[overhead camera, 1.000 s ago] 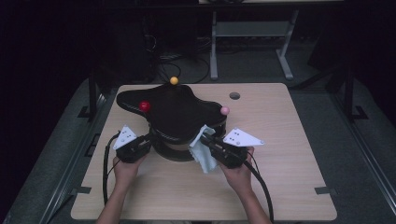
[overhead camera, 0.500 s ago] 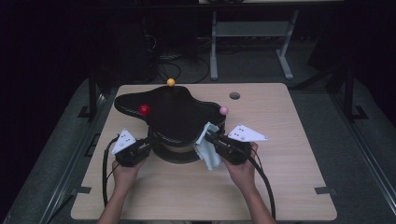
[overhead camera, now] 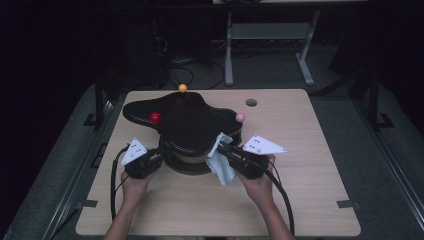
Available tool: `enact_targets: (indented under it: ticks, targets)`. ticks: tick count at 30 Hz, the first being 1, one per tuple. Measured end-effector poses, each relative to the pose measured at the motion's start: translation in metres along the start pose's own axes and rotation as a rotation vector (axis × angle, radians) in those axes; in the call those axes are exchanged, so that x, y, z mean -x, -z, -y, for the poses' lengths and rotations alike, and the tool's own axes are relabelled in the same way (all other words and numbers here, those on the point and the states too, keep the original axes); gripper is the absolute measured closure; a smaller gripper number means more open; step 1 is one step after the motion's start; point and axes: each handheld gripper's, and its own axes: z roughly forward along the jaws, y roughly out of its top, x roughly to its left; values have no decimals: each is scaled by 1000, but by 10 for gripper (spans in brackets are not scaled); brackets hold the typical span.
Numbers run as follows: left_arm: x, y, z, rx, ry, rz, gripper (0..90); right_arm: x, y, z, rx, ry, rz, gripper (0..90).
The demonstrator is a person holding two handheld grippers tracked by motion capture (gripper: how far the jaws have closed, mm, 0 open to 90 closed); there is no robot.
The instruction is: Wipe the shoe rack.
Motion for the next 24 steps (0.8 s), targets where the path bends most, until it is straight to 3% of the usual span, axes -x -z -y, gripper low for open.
enact_targets:
  ticks: [9, 18, 24]
  targets:
    - [-3, 0, 0, -1, 2, -14, 756, -3, -1, -3, -10, 10, -4, 837]
    - [-16, 7, 4, 14, 31, -32, 755, -18, -8, 0, -12, 28, -77, 837]
    - [-16, 8, 4, 7, 23, -46, 753, -5, -7, 6, -35, 13, -36, 836]
